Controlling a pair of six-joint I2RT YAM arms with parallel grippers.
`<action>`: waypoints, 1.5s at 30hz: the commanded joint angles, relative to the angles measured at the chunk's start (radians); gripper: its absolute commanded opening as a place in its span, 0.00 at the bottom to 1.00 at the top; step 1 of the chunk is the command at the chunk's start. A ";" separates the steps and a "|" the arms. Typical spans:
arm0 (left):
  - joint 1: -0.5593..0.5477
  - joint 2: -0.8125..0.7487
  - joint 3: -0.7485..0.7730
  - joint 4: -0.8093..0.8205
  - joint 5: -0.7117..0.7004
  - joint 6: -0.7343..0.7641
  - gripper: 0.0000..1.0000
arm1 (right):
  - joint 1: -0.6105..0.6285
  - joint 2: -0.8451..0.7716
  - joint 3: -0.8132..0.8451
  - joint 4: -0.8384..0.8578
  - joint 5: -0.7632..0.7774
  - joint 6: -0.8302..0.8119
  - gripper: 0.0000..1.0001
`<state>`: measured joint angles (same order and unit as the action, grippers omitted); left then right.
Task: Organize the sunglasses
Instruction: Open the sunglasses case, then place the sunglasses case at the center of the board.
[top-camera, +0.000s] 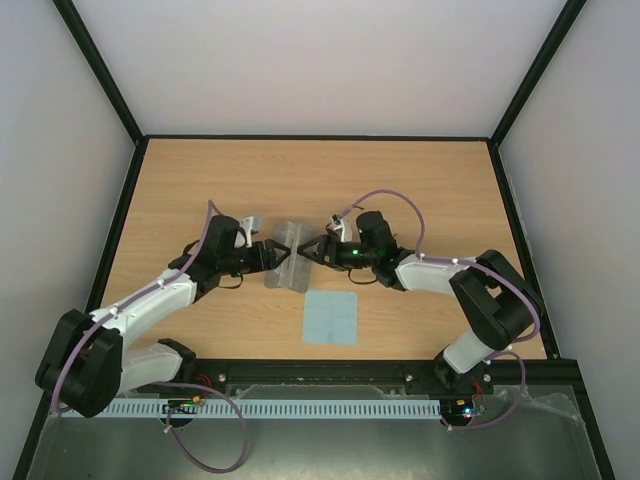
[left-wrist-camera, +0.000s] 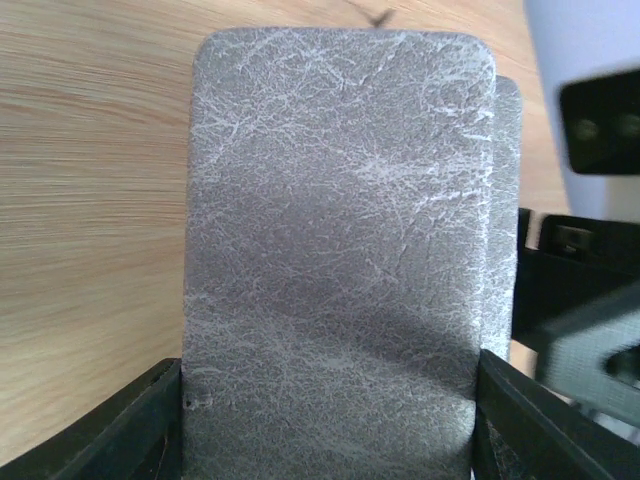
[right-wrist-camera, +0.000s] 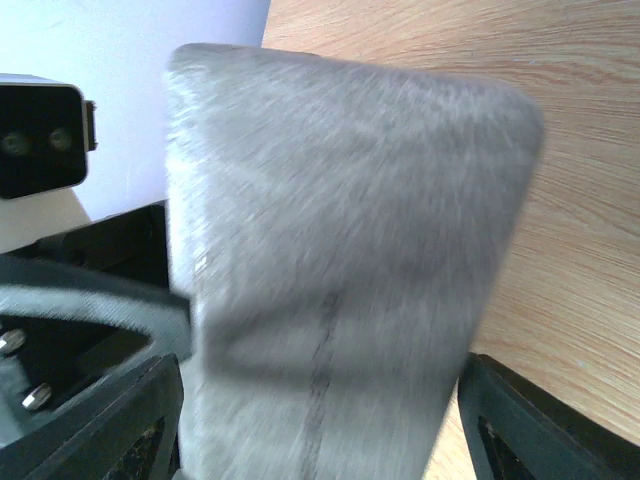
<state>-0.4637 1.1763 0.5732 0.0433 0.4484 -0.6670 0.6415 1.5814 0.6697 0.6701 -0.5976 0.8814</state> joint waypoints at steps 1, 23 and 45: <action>0.035 0.020 0.020 -0.065 -0.114 0.032 0.38 | -0.005 0.018 0.037 0.000 -0.036 -0.014 0.77; 0.004 0.093 0.391 -0.562 -0.659 0.160 0.40 | -0.006 -0.201 0.032 -0.309 0.021 -0.177 0.87; -0.299 0.853 0.938 -1.287 -1.449 -0.218 0.44 | -0.049 -0.241 -0.036 -0.312 -0.020 -0.191 0.88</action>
<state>-0.7437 1.9030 1.4479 -1.0336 -0.8303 -0.7742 0.6010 1.3643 0.6502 0.3637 -0.5793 0.6991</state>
